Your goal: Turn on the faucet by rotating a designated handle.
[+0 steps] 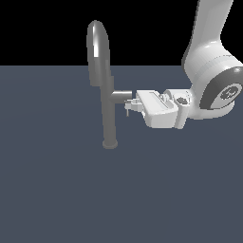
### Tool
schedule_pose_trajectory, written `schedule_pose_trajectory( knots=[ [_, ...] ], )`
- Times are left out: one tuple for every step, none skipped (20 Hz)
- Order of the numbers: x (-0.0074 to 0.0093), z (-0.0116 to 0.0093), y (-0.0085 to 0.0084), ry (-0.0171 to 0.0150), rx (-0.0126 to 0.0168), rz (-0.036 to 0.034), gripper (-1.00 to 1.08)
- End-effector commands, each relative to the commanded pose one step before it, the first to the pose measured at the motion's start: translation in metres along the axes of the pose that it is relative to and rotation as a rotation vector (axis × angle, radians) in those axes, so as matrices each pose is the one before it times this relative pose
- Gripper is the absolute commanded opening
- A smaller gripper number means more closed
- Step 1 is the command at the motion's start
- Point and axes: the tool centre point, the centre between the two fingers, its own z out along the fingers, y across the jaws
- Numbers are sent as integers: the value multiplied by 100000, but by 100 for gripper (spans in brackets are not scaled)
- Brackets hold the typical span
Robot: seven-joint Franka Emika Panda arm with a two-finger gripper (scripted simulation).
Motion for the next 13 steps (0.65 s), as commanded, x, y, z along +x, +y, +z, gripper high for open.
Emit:
schedule_pose_trajectory(
  knots=[
    [396,19,-212,243,40,307,-100],
    [412,-2,-154,64,95,454,-100],
    [410,-2,-153,64,95,452,-100],
    [408,-2,-153,64,94,449,-100],
    [408,-3,-153,64,94,449,-100],
    [406,-3,-152,64,94,446,-100],
    [405,-3,-152,64,94,446,-100],
    [403,-3,-151,64,93,444,-100],
    [400,-3,-151,64,93,441,-100],
    [399,-4,-151,64,93,441,-100],
    [397,-4,-150,64,92,439,-100],
    [393,-5,-150,64,91,434,-100],
    [0,0,0,0,0,0,-100]
  ],
)
